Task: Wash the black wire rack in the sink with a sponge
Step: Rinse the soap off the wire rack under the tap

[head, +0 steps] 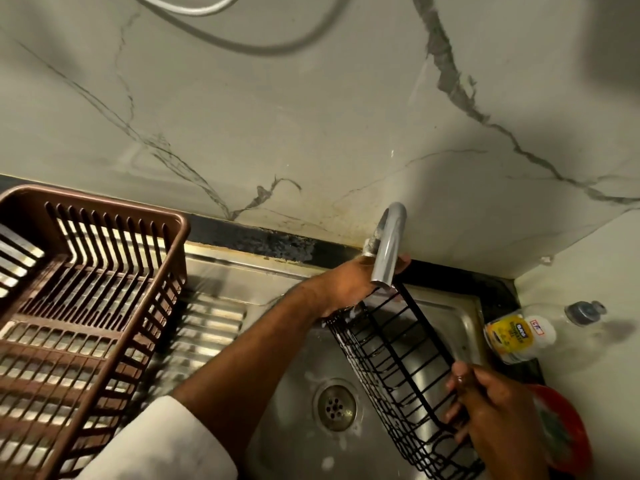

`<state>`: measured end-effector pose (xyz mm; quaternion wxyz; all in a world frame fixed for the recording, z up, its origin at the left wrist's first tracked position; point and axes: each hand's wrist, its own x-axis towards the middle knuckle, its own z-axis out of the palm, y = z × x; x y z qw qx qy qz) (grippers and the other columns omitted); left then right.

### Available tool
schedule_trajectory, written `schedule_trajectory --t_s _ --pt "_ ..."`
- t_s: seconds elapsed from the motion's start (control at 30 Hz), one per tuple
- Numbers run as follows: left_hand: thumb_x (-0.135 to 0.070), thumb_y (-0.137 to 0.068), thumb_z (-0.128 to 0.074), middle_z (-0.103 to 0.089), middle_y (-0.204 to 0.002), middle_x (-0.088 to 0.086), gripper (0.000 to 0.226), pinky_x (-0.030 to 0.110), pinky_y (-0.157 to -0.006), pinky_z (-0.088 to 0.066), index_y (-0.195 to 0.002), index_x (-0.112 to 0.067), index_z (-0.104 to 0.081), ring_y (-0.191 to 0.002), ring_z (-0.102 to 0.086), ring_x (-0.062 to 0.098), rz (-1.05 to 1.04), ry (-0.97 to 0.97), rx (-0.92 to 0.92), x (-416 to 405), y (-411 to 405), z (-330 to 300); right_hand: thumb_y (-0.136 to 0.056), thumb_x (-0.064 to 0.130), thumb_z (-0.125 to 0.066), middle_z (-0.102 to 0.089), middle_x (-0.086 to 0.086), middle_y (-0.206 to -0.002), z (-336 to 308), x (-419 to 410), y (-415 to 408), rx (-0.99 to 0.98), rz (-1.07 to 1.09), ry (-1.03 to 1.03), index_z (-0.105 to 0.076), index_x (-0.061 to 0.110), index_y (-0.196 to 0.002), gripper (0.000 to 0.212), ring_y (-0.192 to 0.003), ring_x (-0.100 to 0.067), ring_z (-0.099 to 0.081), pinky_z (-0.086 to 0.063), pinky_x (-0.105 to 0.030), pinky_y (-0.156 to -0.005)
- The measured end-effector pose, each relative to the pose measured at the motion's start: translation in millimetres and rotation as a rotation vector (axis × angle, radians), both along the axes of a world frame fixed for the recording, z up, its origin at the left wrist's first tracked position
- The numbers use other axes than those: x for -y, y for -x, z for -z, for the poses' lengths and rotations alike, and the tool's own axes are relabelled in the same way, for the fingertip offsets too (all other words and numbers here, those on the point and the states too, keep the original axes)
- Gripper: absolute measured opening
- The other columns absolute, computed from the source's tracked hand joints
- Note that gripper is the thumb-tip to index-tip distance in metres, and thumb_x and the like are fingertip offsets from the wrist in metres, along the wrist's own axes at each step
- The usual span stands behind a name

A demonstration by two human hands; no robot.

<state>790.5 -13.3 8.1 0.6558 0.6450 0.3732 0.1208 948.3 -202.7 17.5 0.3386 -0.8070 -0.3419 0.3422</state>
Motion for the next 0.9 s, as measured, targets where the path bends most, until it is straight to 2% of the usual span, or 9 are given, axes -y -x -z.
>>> schedule_trajectory --t_s 0.13,0.23,0.37,0.47,0.57,0.63,0.73,0.8,0.9 --pt "-0.049 -0.101 -0.057 -0.056 -0.09 -0.021 0.012 0.015 -0.078 -0.048 -0.104 -0.038 -0.06 -0.086 -0.055 0.0 -0.113 -0.01 -0.041 -1.8 -9.7 -5.2 -0.1 0.02 -0.055 -0.055 -0.014 -0.044 12.5 0.2 -2.5 -0.06 0.076 -0.002 -0.063 -0.004 -0.072 0.038 -0.037 -0.02 -0.05 -0.038 -0.026 -0.04" --pt "-0.07 -0.09 -0.057 -0.055 -0.073 -0.005 0.047 0.031 -0.075 -0.052 -0.092 -0.023 -0.062 -0.074 -0.058 0.015 -0.177 -0.075 -0.067 6.6 -20.4 3.3 -0.1 0.036 -0.053 -0.058 -0.016 -0.053 22.7 -9.7 2.0 0.025 0.076 -0.001 -0.066 0.003 -0.073 0.045 -0.049 -0.021 -0.055 -0.043 -0.03 -0.054" --pt "-0.07 -0.09 -0.056 -0.047 -0.05 -0.004 0.061 0.025 -0.052 -0.044 -0.056 -0.02 -0.048 -0.044 -0.048 0.012 -0.184 -0.096 -0.081 21.8 -35.9 18.7 -0.101 0.054 -0.041 -0.059 0.0 -0.057 27.5 -35.1 23.9 0.221 0.047 -0.13 -0.059 0.022 -0.066 0.051 -0.06 -0.018 -0.057 -0.039 -0.029 -0.059" --pt "-0.081 -0.082 -0.054 -0.055 -0.06 -0.005 0.057 0.026 -0.054 -0.046 -0.071 -0.025 -0.054 -0.053 -0.054 0.011 -0.228 -0.068 -0.096 21.6 -33.9 20.2 -0.089 0.067 -0.034 -0.051 0.002 -0.047 29.8 -49.1 31.0 0.315 0.044 -0.222 -0.053 0.021 -0.056 0.059 -0.05 -0.013 -0.05 -0.03 -0.026 -0.053" --pt "-0.071 -0.092 -0.051 -0.059 -0.064 -0.007 0.051 0.025 -0.058 -0.048 -0.076 -0.023 -0.058 -0.056 -0.055 0.009 -0.151 -0.045 -0.02 16.9 -21.8 18.2 -0.082 0.083 -0.038 -0.047 -0.01 -0.044 29.7 -51.3 27.1 0.297 0.073 -0.231 -0.05 0.011 -0.049 0.08 -0.044 -0.018 -0.044 -0.032 -0.027 -0.053" --pt "-0.058 -0.099 -0.051 -0.071 -0.087 -0.001 0.043 0.029 -0.074 -0.058 -0.094 -0.019 -0.068 -0.077 -0.068 0.013 -0.114 -0.046 -0.053 9.5 -12.6 24.6 -0.082 0.083 -0.042 -0.042 -0.011 -0.043 27.0 -52.2 24.8 0.244 0.109 -0.216 -0.044 0.01 -0.046 0.082 -0.045 -0.021 -0.041 -0.033 -0.03 -0.056" --pt "-0.038 -0.107 -0.047 -0.066 -0.127 0.011 0.039 0.043 -0.105 -0.05 -0.132 -0.011 -0.06 -0.117 -0.064 0.025 -0.097 -0.023 -0.136 2.2 -4.5 42.8 -0.082 0.076 -0.044 -0.037 -0.002 -0.041 28.5 -53.2 26.1 0.269 0.128 -0.219 -0.039 0.014 -0.044 0.073 -0.042 -0.018 -0.037 -0.031 -0.028 -0.054" --pt "-0.048 -0.105 -0.045 -0.069 -0.121 0.005 0.044 0.044 -0.103 -0.051 -0.13 -0.016 -0.062 -0.113 -0.064 0.022 -0.102 0.007 -0.141 4.1 -6.4 46.0 -0.085 0.068 -0.045 -0.034 0.003 -0.038 32.5 -55.1 30.2 0.34 0.142 -0.233 -0.036 0.016 -0.043 0.068 -0.04 -0.015 -0.033 -0.027 -0.025 -0.051" --pt "-0.061 -0.101 -0.042 -0.068 -0.122 0.007 0.054 0.027 -0.088 -0.053 -0.129 -0.019 -0.063 -0.109 -0.062 0.021 -0.074 -0.021 -0.102 13.2 -15.8 30.7 -0.09 0.062 -0.043 -0.036 0.005 -0.039 39.7 -59.8 36.1 0.415 0.132 -0.214 -0.04 0.018 -0.043 0.065 -0.039 -0.012 -0.034 -0.022 -0.023 -0.05"
